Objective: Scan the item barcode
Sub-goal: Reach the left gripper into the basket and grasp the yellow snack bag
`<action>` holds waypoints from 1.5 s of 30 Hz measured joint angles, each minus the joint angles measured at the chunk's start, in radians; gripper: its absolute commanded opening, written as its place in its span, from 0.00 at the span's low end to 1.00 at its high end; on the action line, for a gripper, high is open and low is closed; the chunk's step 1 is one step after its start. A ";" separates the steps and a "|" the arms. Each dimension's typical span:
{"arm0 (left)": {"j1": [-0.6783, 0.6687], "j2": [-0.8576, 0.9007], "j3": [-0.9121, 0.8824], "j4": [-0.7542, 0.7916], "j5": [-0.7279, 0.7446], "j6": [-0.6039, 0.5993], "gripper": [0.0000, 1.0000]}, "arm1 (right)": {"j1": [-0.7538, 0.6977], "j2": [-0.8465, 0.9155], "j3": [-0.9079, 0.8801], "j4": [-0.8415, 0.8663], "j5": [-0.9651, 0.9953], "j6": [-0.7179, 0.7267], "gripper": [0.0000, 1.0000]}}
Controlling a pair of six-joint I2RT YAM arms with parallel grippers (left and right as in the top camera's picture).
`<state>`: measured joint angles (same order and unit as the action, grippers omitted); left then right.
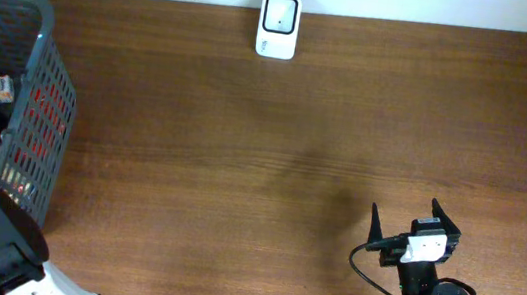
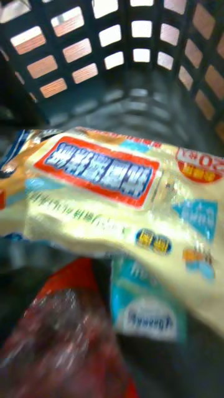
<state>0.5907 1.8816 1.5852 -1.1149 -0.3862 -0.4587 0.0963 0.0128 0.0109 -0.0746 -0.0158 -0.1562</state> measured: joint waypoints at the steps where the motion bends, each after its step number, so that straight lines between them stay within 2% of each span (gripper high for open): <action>1: 0.011 0.000 -0.011 0.010 -0.002 0.005 0.75 | 0.000 0.000 0.000 0.000 0.000 0.000 0.99; 8: 0.056 0.010 -0.039 0.113 -0.007 0.097 0.73 | 0.000 0.000 0.000 0.000 0.000 0.000 0.99; 14: 0.056 0.071 -0.040 0.120 -0.003 0.154 0.72 | 0.000 0.000 0.000 0.000 0.000 0.000 0.99; 18: 0.056 0.104 -0.047 0.121 0.005 0.169 0.67 | 0.000 0.000 0.000 0.000 0.000 0.000 0.99; 25: 0.056 0.105 -0.062 0.137 0.008 0.194 0.67 | 0.000 0.000 0.000 0.000 0.000 -0.001 0.99; 29: 0.056 0.105 -0.101 0.183 0.008 0.203 0.47 | 0.000 0.000 0.000 0.000 0.000 0.000 0.99; 30: 0.056 0.105 -0.109 0.194 0.007 0.206 0.31 | 0.000 0.000 0.000 0.000 0.000 -0.001 0.99; 31: 0.056 0.105 -0.117 0.202 0.004 0.211 0.11 | 0.000 0.000 0.000 0.000 0.000 0.000 0.99; 32: 0.056 0.105 -0.120 0.205 0.003 0.208 0.00 | 0.000 0.000 0.000 0.000 0.000 0.000 0.98; 40: 0.056 0.105 -0.111 0.201 -0.018 0.216 0.00 | 0.000 0.000 0.000 0.000 0.000 0.000 0.99; 45: 0.051 0.103 0.007 0.111 0.002 0.216 0.00 | 0.000 0.000 0.000 0.000 0.000 -0.001 0.99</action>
<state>0.6422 1.9850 1.5921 -1.0035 -0.3843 -0.2424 0.0963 0.0128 0.0109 -0.0746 -0.0158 -0.1574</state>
